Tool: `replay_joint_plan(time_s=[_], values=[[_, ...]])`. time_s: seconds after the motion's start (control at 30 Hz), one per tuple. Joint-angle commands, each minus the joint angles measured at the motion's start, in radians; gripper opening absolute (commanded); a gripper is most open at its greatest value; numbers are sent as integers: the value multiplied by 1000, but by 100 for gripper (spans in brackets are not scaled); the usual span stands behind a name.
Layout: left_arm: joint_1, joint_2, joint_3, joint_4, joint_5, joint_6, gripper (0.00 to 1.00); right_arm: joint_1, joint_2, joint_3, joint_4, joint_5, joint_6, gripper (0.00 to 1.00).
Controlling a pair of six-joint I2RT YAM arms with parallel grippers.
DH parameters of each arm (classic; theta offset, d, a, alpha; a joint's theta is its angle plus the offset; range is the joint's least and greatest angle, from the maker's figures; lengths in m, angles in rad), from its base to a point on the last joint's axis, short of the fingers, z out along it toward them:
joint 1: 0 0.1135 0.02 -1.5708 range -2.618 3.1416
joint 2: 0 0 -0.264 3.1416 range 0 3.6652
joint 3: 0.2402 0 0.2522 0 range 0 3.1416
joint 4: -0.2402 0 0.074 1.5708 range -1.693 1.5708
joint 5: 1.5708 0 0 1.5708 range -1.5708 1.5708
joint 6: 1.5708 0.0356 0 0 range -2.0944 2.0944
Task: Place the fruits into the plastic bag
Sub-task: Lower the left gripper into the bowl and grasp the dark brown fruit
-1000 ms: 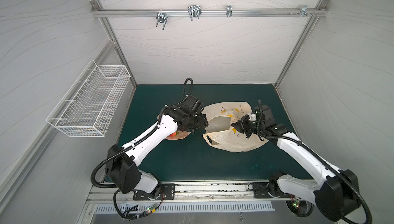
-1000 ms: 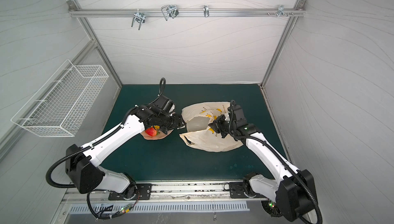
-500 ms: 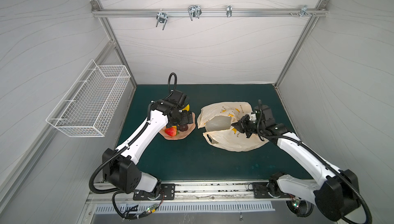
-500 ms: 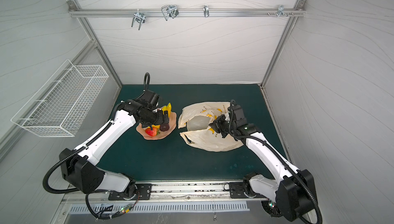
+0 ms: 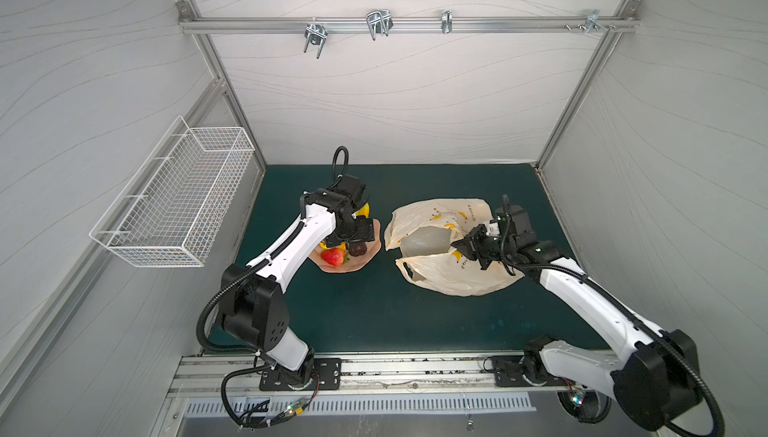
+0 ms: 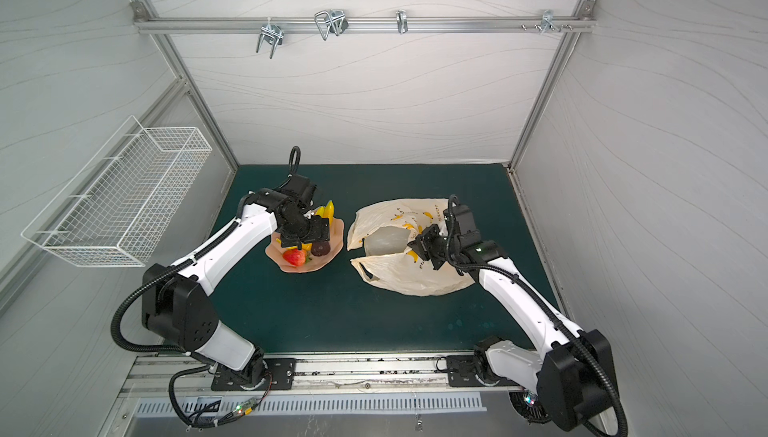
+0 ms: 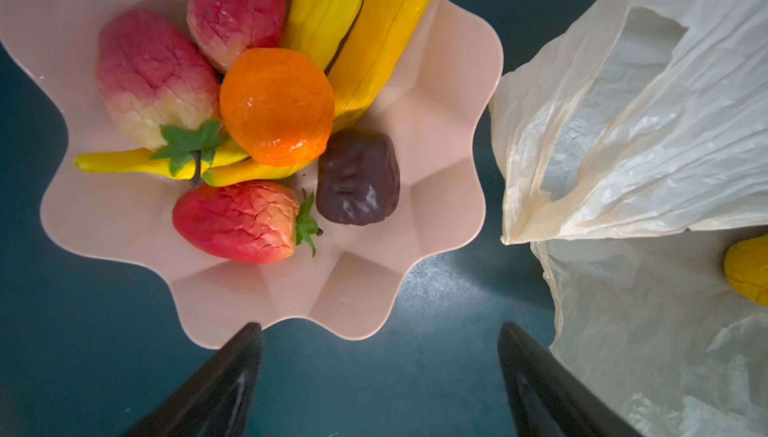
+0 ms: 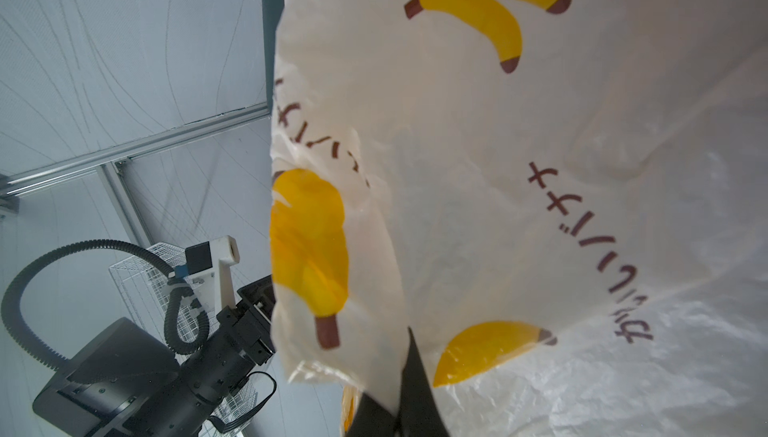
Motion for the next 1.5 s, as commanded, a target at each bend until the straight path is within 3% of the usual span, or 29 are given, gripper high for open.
replay_joint_plan(time_s=[0.0,1.2,1.47], values=[[11,45,3,42,26,-3,89,-6,-13,24,-24,15,0,0],[26,298,-21,158,-41,-75,75,-6,10,21,-15,3,0,0],[26,305,-9,156,-40,-60,63,-4,23,25,-3,-4,1,0]])
